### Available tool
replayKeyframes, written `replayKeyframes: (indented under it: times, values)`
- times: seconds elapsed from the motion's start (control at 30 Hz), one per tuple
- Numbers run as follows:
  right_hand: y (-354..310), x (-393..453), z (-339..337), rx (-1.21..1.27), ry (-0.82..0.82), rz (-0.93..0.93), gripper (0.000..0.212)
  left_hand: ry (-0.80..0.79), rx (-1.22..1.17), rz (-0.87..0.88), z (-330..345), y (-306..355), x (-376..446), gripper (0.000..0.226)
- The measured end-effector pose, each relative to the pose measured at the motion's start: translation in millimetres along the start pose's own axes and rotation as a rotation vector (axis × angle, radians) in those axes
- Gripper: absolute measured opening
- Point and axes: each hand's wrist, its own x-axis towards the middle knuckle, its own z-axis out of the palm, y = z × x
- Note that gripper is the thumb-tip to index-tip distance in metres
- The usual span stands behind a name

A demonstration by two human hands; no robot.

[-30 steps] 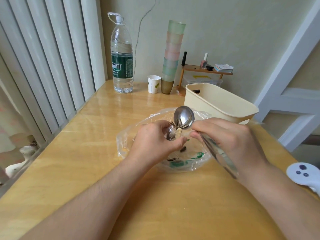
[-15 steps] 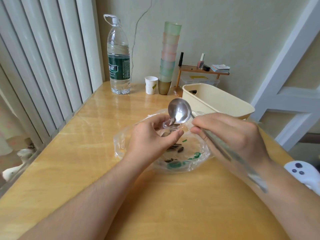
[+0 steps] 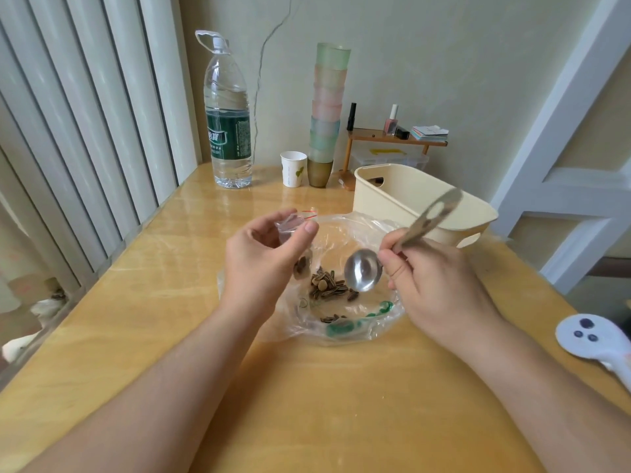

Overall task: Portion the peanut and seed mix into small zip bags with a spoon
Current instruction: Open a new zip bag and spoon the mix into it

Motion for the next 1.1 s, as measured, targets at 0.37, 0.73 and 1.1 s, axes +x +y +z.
replayKeyframes:
  times: [0.37,0.73,1.1]
  values:
    - [-1.7,15.9,10.4,-0.122,-0.120,0.188,0.023,-0.050,0.070,0.064,-5.3,-6.8,6.2,0.041]
    - [6.0,24.8,33.4,0.048,-0.133,0.233,0.019,-0.321,0.706,-0.202,-12.9,-36.0,20.6,0.049]
    - [22.9,13.9,48.2,0.197,-0.011,0.250,0.019,-0.230,0.188,-0.448,-10.2,-25.6,26.1,0.013]
